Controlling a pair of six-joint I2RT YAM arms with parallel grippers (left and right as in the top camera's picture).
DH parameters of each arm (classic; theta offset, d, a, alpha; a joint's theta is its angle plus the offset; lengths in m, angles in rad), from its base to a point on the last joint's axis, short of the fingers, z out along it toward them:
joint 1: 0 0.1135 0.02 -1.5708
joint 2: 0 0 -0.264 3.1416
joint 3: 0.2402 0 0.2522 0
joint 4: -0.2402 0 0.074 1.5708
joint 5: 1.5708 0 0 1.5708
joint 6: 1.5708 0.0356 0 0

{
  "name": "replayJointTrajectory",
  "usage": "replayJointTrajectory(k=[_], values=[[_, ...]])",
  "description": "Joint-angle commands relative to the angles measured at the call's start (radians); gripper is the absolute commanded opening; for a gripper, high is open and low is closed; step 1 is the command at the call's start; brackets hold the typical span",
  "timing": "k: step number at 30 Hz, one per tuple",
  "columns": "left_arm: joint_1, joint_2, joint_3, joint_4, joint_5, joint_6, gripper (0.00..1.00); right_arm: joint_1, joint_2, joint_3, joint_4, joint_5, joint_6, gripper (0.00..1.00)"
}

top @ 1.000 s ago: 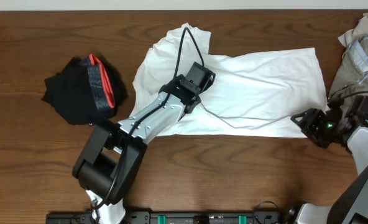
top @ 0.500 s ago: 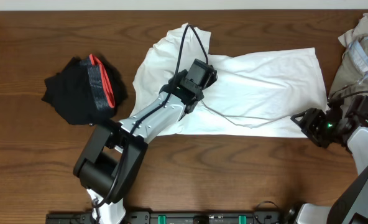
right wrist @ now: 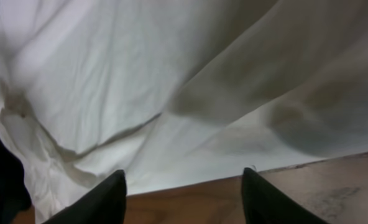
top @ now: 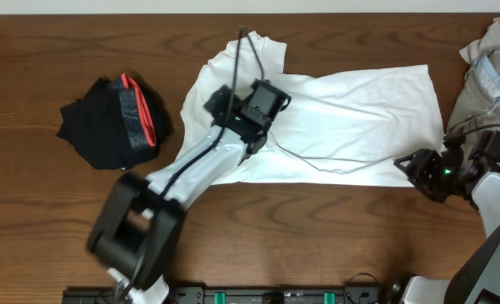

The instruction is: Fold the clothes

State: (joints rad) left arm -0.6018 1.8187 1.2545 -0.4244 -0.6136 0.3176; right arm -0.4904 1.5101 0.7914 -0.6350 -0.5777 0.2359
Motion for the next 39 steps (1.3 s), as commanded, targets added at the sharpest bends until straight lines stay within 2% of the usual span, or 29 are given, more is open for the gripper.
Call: replayJointTrajectory(k=[1,4,6,10,14,16,24,34,36,39], values=[[0.017,-0.13,0.019,-0.117,-0.055,-0.249,0.92,0.035,0.004,0.012,-0.026,-0.04,-0.076,0.55],[0.05,-0.228,0.019,-0.259,0.074,-0.37,0.92,0.087,0.004,0.012,-0.039,0.008,-0.094,0.56],[0.077,-0.286,0.019,-0.329,0.179,-0.415,0.93,0.116,0.004,0.012,-0.039,0.066,-0.056,0.56],[0.138,-0.386,0.019,-0.438,0.409,-0.428,0.92,0.143,0.004,0.013,-0.042,0.224,0.104,0.56],[0.172,-0.419,0.019,-0.498,0.54,-0.427,0.92,0.111,0.004,0.021,-0.018,0.343,0.206,0.59],[0.173,-0.409,0.017,-0.521,0.564,-0.428,0.92,0.08,0.004,0.033,-0.003,0.342,0.206,0.62],[0.173,-0.308,-0.029,-0.525,0.611,-0.428,0.89,-0.002,0.013,0.06,0.038,0.29,0.226,0.61],[0.173,-0.196,-0.03,-0.525,0.61,-0.428,0.84,0.0,0.093,0.06,0.151,0.289,0.353,0.53],[0.173,-0.193,-0.03,-0.524,0.61,-0.427,0.84,0.0,0.12,0.06,0.189,0.265,0.362,0.48],[0.173,-0.193,-0.03,-0.52,0.61,-0.427,0.84,0.0,0.138,0.06,0.256,0.192,0.364,0.34]])
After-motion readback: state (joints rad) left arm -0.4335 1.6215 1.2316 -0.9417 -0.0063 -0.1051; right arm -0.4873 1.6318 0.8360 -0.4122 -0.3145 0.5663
